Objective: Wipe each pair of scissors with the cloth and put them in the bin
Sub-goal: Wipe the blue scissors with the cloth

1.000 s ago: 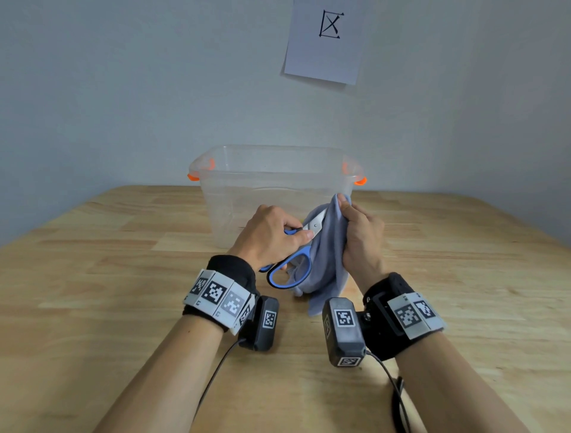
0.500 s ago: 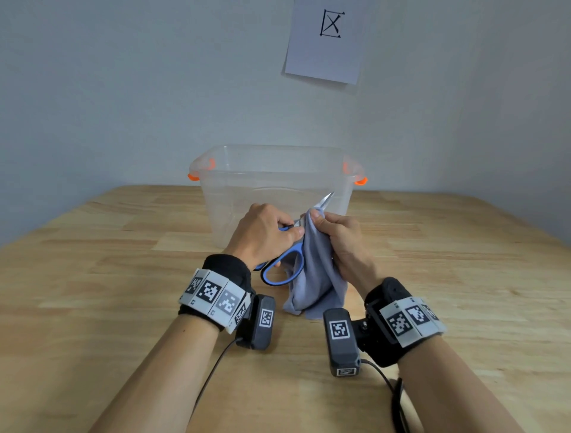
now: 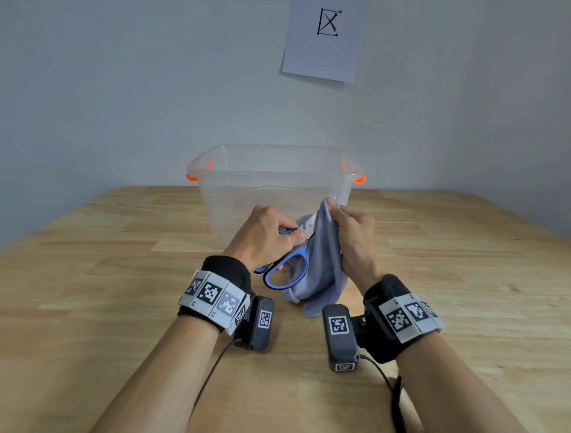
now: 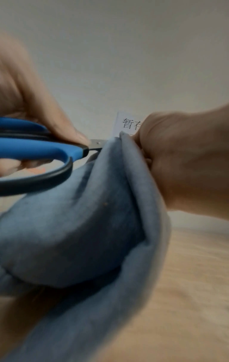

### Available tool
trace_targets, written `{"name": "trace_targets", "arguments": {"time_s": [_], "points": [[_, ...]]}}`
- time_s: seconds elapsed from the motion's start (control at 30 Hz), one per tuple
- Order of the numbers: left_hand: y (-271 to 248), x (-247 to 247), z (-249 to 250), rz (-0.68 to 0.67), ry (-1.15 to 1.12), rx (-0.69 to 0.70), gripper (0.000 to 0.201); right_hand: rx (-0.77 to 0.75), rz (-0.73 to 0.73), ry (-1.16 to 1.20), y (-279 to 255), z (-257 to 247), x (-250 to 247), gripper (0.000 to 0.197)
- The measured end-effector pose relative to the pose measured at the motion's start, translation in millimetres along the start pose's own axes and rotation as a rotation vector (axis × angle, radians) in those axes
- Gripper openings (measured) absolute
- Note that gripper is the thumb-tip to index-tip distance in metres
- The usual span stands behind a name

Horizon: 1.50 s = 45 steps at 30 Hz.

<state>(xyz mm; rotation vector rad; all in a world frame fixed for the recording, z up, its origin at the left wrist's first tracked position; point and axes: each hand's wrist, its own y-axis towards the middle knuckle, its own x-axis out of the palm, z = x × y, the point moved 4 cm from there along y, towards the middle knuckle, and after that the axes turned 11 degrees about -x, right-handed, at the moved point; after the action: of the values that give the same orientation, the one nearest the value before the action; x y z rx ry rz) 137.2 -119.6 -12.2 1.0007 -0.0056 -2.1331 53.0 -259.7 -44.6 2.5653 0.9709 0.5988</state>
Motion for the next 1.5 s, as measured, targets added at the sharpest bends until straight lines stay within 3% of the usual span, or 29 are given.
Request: {"name": "trace_targets", "arguments": {"time_s": [0.1,0.17,0.4,0.57,0.7,0.87,1.1,1.5], "points": [[-0.8,4.7,1.9,-0.018,0.028,-0.002,0.047,-0.025,0.105,0.020,3.6,-0.5,-11.6,0.044],[-0.3,6.4,2.3,-0.025,0.035,-0.020,0.047,-0.029,0.124,-0.009,3.4,2.0,-14.6,0.046],[2.2,-5.5,-3.9,0.013,-0.064,-0.123,0.038,-0.043,-0.161,-0.169,-5.2,5.1,9.9,0.051],[1.0,-3.1,2.5,0.003,-0.058,-0.105,0.030,-0.188,-0.092,-0.381,0.3,-7.3,8.7,0.052],[0.7,-1.2,0.3,-0.015,-0.024,-0.129,0.038,-0.183,0.022,-0.450,5.9,-2.1,-5.9,0.048],[1.4,-4.8,1.1,0.014,-0.065,-0.154,0.032,-0.126,0.033,-0.381,3.2,2.2,-9.3,0.057],[-1.2,-9.6,3.4,0.090,-0.107,-0.156,0.030,0.016,0.018,-0.122,0.1,2.1,-10.8,0.031],[-0.2,-7.5,1.6,0.126,-0.054,-0.166,0.029,0.090,-0.195,0.088,-8.1,-6.6,1.8,0.015]]}}
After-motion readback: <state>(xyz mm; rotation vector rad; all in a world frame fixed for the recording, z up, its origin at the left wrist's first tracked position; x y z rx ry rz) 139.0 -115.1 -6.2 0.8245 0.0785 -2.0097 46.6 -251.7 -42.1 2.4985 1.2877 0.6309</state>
